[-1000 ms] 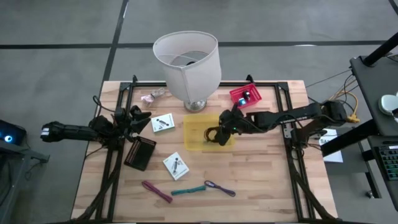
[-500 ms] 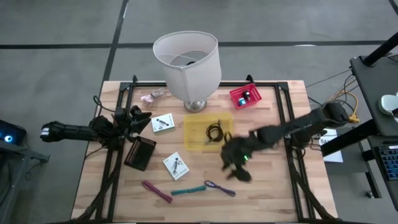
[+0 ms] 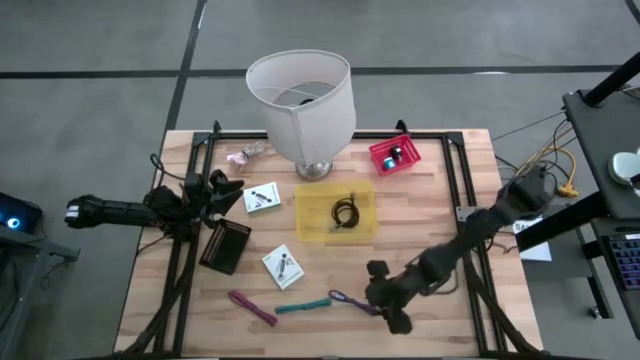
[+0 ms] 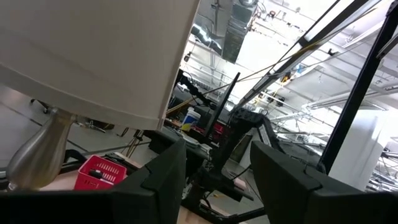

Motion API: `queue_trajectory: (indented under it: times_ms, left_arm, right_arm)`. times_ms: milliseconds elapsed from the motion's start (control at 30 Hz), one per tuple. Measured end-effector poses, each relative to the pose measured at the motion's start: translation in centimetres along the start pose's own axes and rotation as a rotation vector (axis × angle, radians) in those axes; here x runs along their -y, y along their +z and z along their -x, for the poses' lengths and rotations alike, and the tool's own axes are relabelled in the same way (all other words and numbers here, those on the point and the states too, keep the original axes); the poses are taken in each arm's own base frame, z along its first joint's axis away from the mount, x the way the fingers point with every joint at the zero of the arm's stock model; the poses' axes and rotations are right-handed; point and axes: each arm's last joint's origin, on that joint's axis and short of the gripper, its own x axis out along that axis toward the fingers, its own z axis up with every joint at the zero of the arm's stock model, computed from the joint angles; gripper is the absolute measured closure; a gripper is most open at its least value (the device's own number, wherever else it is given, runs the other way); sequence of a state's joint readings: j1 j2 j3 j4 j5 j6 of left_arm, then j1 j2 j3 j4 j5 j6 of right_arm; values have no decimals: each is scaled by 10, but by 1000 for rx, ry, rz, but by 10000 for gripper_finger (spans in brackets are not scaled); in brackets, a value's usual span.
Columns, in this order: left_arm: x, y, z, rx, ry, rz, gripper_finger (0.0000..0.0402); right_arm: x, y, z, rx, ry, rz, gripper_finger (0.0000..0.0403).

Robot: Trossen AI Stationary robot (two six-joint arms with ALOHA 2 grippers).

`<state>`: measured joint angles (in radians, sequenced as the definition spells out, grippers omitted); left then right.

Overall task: Pick and place items into bin
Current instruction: Put the purple USB cable into the yellow bin

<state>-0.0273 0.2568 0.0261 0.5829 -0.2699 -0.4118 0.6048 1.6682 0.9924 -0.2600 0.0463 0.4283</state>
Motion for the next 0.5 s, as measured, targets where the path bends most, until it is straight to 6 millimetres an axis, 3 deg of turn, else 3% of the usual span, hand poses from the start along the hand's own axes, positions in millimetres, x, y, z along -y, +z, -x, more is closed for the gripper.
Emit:
queue_trajectory:
  times_ms: [267,500]
  left_arm:
    - [0,0,0,1,-1,1,237]
    - [0,0,0,1,-1,2,237]
  right_arm:
    - [7,-20,-42,-137,-48,-97,202]
    - [6,-24,-49,-185,-1,-104,230]
